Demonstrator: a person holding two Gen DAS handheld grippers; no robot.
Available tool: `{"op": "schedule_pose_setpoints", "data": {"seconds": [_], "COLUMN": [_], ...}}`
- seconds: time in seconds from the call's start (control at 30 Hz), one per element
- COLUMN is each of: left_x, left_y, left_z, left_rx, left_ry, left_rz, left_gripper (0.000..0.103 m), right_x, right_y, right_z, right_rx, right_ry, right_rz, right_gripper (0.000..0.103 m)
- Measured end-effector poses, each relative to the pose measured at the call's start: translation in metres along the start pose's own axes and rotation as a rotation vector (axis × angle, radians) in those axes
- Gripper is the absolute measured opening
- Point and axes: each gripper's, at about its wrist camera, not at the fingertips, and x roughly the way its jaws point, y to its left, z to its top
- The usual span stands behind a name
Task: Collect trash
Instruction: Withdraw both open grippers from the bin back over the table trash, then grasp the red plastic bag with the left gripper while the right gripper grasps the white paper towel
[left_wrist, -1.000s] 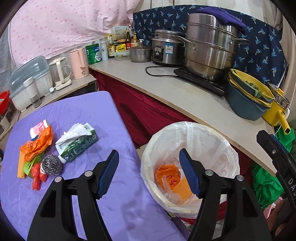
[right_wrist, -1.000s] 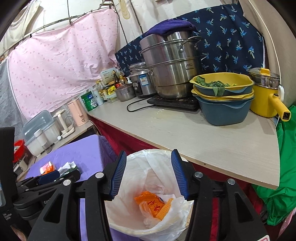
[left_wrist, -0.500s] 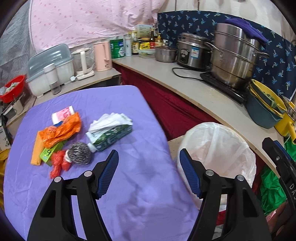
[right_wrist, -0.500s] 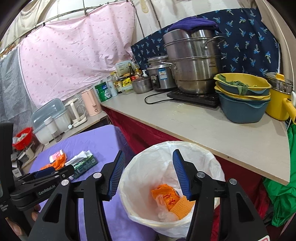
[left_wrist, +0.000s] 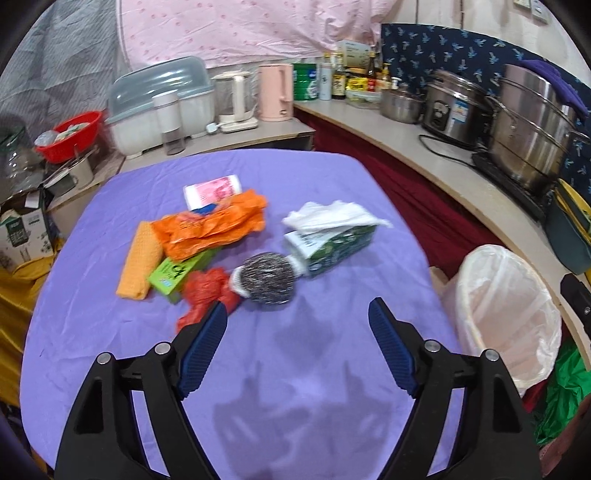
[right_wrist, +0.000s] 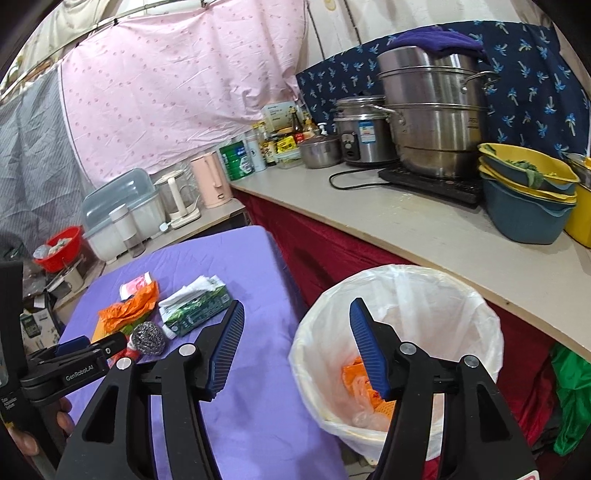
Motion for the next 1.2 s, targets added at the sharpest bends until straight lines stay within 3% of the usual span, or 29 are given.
{"op": "schedule_pose_setpoints", "data": {"seconds": [0.23, 0.53, 1.1, 1.2], "left_x": [0.017, 0.041, 0.093, 0.100], "left_y": [0.047, 0.080, 0.092, 0.089], "left_z": [-0.010, -0.013, -0.006, -0.006], "left_rx": [-0.055, -0.093, -0.100, -0.090], "left_ry": [0.043, 0.077, 0.128, 0.137], "left_rz": [0.047, 0.046, -0.003, -0.012], "left_gripper": [0.075, 0.075, 0.074, 0.068], "right_x": [0.022, 0.056, 0.124, 0.139], "right_y": [0.030, 0.068, 0.094, 0.096], "right_z": [-0.013, -0.025, -0.024, -0.020], "right_rx": [-0.024, -0.066, -0.047, -0.024], "right_ry": [0.047, 0.110, 0.192, 0.205], "right_rz": [0.044, 0.091, 0.140, 0.164], "right_gripper": [0.059, 0.059, 0.059, 0.059]}}
